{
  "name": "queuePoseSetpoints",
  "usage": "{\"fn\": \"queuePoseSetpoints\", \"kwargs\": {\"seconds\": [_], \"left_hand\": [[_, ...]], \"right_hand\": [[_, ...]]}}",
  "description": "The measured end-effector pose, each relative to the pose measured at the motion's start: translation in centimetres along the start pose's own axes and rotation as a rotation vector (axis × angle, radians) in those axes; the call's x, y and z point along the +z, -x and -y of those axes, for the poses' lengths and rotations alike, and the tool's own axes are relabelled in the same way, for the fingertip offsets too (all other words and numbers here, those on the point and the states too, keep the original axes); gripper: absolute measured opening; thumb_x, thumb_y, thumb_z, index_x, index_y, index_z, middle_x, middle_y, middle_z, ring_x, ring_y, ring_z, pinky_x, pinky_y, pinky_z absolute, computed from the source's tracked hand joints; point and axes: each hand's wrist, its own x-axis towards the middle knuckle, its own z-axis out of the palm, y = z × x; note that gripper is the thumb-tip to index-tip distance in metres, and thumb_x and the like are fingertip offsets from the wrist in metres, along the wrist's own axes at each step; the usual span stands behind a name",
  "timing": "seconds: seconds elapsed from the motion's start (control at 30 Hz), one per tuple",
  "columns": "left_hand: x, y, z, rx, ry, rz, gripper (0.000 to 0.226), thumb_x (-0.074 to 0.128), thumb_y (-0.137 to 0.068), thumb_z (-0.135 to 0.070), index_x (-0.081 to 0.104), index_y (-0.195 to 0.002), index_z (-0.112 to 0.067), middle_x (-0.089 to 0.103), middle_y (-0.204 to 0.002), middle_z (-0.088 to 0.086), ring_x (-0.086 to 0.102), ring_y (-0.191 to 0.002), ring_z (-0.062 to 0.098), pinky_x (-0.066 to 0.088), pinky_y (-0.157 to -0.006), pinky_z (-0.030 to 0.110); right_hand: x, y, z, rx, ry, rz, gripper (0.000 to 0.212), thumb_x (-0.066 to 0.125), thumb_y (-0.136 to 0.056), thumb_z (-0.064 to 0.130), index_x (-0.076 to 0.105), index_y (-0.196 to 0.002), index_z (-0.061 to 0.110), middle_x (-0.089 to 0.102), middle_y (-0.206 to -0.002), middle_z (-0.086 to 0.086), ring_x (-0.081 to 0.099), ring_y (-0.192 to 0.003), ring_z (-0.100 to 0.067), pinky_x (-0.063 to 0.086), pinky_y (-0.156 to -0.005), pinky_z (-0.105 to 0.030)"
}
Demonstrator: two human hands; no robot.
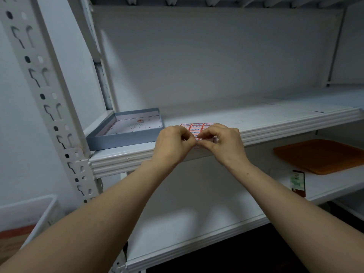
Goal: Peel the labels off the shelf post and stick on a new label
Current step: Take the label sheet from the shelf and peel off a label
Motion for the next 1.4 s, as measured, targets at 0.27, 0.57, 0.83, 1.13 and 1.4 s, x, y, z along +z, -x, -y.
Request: {"fn": "queuePoseSetpoints", "kwargs": {"seconds": [0.27,0.57,0.83,1.13,1.4], "left_hand": [[0.1,-0.9,0.3,-0.182,0.145,0.011,0.017,0.059,-0.082,-0.015,0.068,-0.082,-0.001,0.069,-0.083,0.015,0.058,-0.076,0.027,0.05,-0.073,0.038],[0.0,-1.5,0.6,-0.306,0.401,0.046,0.027,0.05,-0.091,-0.015,0.064,-0.084,0.008,0.06,-0.075,0.015,0.046,-0.069,0.019,0.038,-0.065,0.03],[-0.9,-1.8,-0.2,-0.259,0.56,-0.066,0.016,0.055,-0.092,-0.02,0.067,-0.09,-0.01,0.061,-0.073,-0.006,0.051,-0.065,0.004,0.04,-0.058,0.01],[-0.6,-0.7,0.2,0.273,0.089,-0.357,0.021,0.058,-0.086,-0.023,0.07,-0.083,-0.007,0.064,-0.087,0.009,0.057,-0.084,0.025,0.037,-0.071,0.023],[-0.5,-0.2,0.8,0.499,-0.051,-0.406,0.024,0.059,-0.084,-0.026,0.074,-0.09,-0.009,0.064,-0.086,0.008,0.056,-0.078,0.022,0.038,-0.069,0.021]], "right_hand": [[0.0,-0.1,0.3,0.038,-0.001,-0.019,0.011,0.078,-0.07,0.02,0.073,-0.078,0.014,0.07,-0.082,0.001,0.062,-0.084,-0.021,0.045,-0.085,-0.049],[-0.3,-0.7,0.0,0.201,0.061,0.028,0.008,0.075,-0.075,0.026,0.073,-0.081,0.023,0.073,-0.087,0.002,0.063,-0.089,-0.019,0.048,-0.084,-0.038],[-0.7,-2.1,0.6,0.265,0.116,0.181,0.019,0.059,-0.083,0.02,0.074,-0.088,0.011,0.073,-0.095,-0.011,0.062,-0.097,-0.026,0.043,-0.095,-0.036],[-3.0,-2.9,4.6,0.75,-0.569,0.235,0.03,0.061,-0.08,0.04,0.068,-0.063,0.016,0.069,-0.059,0.002,0.061,-0.056,-0.012,0.038,-0.061,-0.027],[-2.7,-2.8,4.8,0.727,-0.614,0.144,0.01,0.063,-0.077,0.015,0.065,-0.068,0.013,0.066,-0.059,0.001,0.058,-0.055,-0.012,0.034,-0.059,-0.026]]}}
